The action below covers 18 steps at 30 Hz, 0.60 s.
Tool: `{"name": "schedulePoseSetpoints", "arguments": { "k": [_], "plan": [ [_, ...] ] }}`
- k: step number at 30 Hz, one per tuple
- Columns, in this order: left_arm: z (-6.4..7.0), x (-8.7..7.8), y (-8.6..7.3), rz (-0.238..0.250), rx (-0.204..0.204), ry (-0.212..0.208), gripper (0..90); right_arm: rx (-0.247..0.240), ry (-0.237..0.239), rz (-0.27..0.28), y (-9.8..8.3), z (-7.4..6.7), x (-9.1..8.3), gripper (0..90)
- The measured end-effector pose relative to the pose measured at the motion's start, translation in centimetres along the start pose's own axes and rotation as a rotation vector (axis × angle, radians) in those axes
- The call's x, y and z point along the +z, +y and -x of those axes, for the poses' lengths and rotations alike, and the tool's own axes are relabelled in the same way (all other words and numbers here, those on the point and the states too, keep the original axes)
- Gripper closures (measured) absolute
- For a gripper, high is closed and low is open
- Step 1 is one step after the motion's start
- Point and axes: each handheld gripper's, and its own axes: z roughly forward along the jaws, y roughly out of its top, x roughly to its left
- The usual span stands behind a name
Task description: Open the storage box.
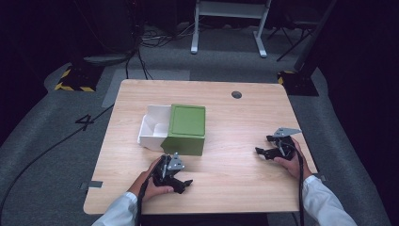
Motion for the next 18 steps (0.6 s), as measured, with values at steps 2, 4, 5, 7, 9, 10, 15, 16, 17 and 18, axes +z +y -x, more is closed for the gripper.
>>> {"name": "schedulePoseSetpoints", "arguments": {
  "k": [2,4,5,7,9,10,15,16,17,18],
  "plan": [
    [-0.02,0.02,0.01,0.000,0.000,0.000,12.3,0.000,0.000,0.000,0.00,0.00,0.00,16.1],
    [0.00,0.02,0.02,-0.001,-0.006,0.004,12.0,0.000,0.000,0.000,0.00,0.00,0.00,16.2],
    [0.00,0.02,0.02,-0.001,-0.006,0.004,12.1,0.000,0.000,0.000,0.00,0.00,0.00,16.1],
    [-0.01,0.04,0.02,0.000,-0.006,0.004,12.1,0.000,0.001,0.000,0.00,0.01,0.00,16.2],
    [-0.05,0.05,0.04,0.000,-0.007,0.005,12.1,-0.001,0.002,0.001,0.00,0.02,0.00,16.2],
    [-0.08,0.06,0.05,0.001,-0.008,0.006,12.1,-0.001,0.002,0.001,0.00,0.02,0.00,16.2],
    [-0.16,0.19,0.14,-0.009,-0.028,0.023,8.6,0.000,0.003,0.001,-0.01,0.03,0.00,16.3],
    [-0.19,0.22,0.15,-0.010,-0.031,0.028,7.3,0.000,0.003,0.001,-0.01,0.03,0.00,16.3],
    [-0.19,0.23,0.15,-0.009,-0.035,0.030,6.8,0.000,0.003,0.001,-0.01,0.04,-0.01,16.4],
    [-0.19,0.23,0.15,-0.009,-0.035,0.030,6.8,0.000,0.004,0.001,-0.01,0.04,-0.01,16.4]
  ]
}}
